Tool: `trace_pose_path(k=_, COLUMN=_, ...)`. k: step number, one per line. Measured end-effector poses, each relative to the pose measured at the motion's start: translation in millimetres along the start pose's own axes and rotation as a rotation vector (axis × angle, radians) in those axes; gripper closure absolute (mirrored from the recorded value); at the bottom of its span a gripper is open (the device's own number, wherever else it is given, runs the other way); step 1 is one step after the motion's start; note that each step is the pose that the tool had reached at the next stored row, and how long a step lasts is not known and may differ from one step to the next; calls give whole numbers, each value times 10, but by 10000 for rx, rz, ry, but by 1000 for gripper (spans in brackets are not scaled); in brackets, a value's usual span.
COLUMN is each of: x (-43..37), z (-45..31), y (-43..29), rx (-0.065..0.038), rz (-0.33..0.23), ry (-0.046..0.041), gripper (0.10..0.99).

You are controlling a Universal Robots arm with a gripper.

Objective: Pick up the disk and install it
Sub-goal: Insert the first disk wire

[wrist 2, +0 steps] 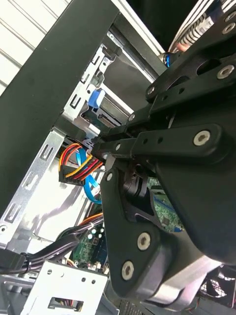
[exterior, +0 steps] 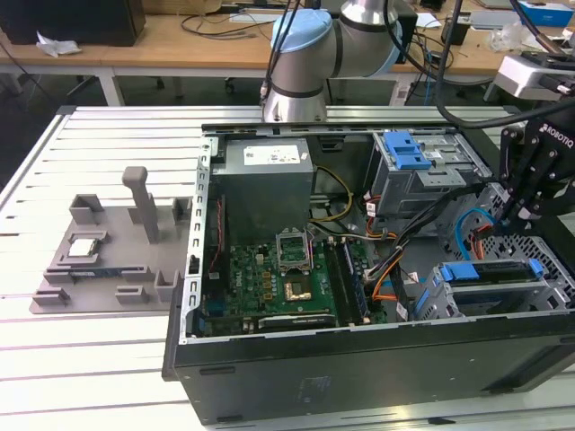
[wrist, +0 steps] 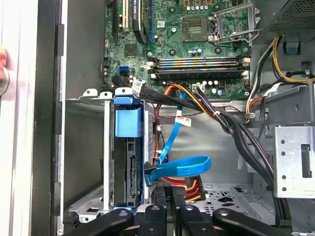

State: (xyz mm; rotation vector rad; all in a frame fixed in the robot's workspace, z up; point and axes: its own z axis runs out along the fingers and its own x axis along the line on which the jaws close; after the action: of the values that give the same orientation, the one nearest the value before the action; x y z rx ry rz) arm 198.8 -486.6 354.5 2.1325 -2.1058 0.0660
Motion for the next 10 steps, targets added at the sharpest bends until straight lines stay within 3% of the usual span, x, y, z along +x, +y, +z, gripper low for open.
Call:
trace_pose_path(k=2, x=52, z=6, y=1, rx=0, rz=2, ry=2, gripper=918)
trace_pose_path(k=5, x=217, z=29, y=3, rx=1, rz=0, ry=-7, gripper=918)
trace_pose_path(k=6, x=255, z=36, y=5, rx=1, rz=-3, ry=-45, gripper=918)
trace_pose_path(k=7, x=279, z=41, y=6, rx=2, rz=-8, ry=-117, gripper=918)
trace_pose_path(k=8, x=320, z=49, y=10, rx=7, rz=-24, ry=-350, gripper=918)
trace_pose_path(k=10, x=368, z=59, y=17, rx=12, rz=-46, ry=-653, gripper=918)
